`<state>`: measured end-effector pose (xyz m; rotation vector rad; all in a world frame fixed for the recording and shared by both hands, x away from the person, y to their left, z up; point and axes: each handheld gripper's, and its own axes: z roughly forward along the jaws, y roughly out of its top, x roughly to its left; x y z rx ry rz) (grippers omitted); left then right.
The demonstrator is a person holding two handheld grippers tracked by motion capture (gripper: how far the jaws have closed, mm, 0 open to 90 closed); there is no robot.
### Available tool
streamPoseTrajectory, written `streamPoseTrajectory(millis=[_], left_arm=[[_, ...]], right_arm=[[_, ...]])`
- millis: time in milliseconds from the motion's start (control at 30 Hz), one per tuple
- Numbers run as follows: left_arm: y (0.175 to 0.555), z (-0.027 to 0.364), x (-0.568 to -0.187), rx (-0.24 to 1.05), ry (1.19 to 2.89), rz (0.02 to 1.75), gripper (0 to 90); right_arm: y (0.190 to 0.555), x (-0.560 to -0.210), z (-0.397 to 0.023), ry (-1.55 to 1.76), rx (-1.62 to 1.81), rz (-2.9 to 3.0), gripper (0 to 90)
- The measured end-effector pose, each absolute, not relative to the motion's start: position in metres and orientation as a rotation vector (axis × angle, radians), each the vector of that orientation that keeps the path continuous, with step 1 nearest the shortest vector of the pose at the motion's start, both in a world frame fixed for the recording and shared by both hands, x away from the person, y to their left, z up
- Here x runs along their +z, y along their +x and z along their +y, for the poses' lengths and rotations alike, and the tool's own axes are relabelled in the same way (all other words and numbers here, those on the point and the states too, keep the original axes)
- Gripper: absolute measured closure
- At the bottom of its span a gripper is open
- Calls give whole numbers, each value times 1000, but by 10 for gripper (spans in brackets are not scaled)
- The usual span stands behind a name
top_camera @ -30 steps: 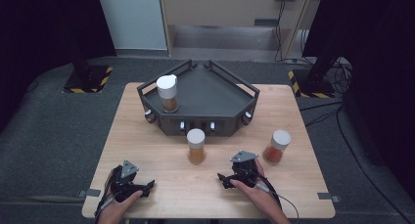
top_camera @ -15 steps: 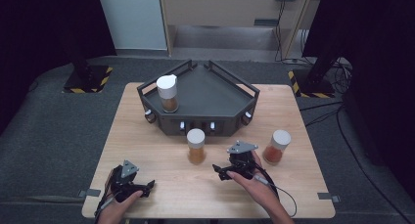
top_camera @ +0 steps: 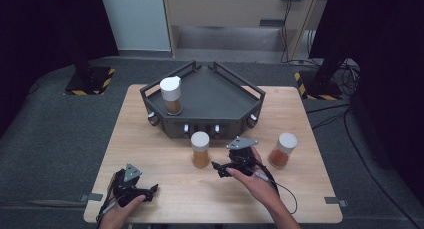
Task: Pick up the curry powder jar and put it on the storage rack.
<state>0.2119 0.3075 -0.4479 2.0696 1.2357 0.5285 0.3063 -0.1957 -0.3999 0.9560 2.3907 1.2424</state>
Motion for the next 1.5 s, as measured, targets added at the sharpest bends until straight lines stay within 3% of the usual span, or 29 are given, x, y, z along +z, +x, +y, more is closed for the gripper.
streamPoseTrajectory(millis=[1500], left_arm=[[212, 307, -448, 531, 2069, 1236, 0]], right_arm=[[335, -394, -147, 912, 1349, 2396, 122]])
